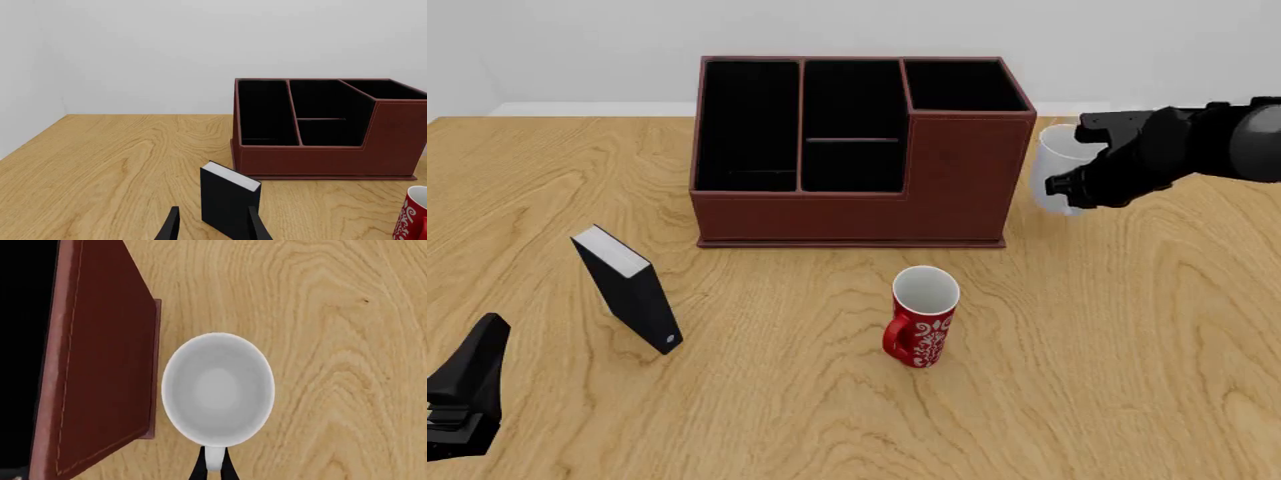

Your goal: Pick up the white mug and place it to the right of the caddy.

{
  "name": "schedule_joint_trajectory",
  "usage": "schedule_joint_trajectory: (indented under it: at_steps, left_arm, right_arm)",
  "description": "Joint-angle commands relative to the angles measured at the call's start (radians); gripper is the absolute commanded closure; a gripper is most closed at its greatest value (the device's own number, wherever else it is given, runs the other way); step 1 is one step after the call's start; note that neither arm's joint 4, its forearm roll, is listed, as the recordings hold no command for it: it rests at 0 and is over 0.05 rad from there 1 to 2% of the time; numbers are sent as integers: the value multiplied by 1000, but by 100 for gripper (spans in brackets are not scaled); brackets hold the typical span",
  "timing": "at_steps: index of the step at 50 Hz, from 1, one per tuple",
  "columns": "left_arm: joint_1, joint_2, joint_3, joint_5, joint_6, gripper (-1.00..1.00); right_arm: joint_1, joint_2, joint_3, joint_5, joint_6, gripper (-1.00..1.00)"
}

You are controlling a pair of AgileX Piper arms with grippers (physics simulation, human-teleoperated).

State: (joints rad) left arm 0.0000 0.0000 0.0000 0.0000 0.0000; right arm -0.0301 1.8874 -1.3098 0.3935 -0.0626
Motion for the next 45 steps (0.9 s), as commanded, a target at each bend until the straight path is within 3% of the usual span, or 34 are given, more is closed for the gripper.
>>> schedule_joint_trajectory:
  at_steps: [1, 45]
  left_arm:
    - [0, 0, 0, 0, 0, -100]
    - [0, 0, 0, 0, 0, -100]
  right_arm:
    - [11, 15, 0, -14, 8, 100]
    - [34, 74, 38, -80, 34, 100]
